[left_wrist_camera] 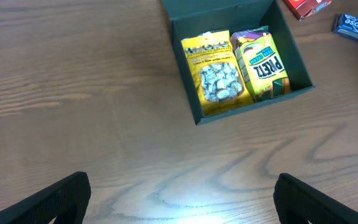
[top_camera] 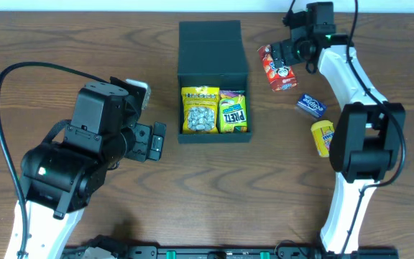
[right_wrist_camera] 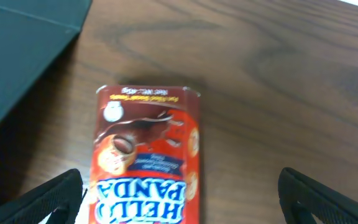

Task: Pack container
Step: 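Grasp the red Hello Panda box with the right gripper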

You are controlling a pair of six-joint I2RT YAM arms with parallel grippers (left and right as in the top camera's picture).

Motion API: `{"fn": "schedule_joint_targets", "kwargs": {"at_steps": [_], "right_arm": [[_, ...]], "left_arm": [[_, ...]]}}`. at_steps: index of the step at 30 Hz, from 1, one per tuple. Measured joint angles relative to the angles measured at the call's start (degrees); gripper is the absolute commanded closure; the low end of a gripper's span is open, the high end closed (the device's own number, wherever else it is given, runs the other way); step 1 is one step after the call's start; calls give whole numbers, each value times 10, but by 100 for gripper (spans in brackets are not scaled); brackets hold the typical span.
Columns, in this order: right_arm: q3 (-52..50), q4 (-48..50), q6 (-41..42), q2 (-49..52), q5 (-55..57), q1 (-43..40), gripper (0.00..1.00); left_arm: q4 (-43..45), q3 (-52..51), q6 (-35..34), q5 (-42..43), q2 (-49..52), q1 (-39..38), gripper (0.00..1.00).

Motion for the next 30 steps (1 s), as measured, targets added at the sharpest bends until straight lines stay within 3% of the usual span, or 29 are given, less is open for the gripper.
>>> {"fn": "schedule_joint_targets", "kwargs": {"at_steps": [15,30], "right_arm": [[0,1,-7,53,-94,-6,1],[0,-9,-9,73,-104,-2,1]], "left_arm": [[0,0,0,0,0,0,4],[0,0,0,0,0,0,5]]}}
